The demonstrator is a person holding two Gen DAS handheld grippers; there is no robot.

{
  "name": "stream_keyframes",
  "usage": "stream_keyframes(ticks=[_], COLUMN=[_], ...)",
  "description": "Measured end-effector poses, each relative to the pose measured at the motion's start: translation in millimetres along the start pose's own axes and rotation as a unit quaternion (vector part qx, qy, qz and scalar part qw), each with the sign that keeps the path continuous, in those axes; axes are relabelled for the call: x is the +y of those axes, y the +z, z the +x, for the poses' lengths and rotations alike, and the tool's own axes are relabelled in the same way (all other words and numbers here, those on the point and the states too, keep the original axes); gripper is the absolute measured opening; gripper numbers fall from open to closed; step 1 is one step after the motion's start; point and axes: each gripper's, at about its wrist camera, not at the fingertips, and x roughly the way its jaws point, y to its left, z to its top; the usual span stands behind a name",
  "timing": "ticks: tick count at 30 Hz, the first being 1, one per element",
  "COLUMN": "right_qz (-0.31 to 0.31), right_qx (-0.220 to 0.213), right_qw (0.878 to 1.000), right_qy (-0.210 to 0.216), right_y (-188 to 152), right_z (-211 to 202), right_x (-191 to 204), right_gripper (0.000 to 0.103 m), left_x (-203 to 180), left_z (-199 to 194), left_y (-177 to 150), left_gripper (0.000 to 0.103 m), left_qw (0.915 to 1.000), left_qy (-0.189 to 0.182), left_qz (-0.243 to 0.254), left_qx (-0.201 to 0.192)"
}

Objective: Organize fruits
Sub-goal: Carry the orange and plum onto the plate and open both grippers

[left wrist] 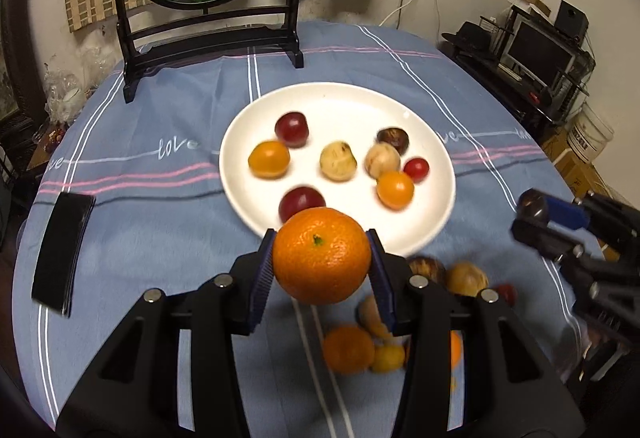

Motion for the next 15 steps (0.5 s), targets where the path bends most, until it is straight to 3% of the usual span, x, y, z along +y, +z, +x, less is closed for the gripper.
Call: stream_keyframes(ticks=[15], right_qz=[-0.025], right_qx=[0.06], right_qw=[0.997], right_qy=[-0.03], right_y=[51.3], right_z=[110.4], right_x=[-12.5], right_gripper=[0.033], left_x=[15.8], left_z=[83.1], left_y=[56.6], left_gripper=[0.045], left_qw=[0.9988], left_qy=[0.03], left_qz=[-0.022], left_qx=[0.032])
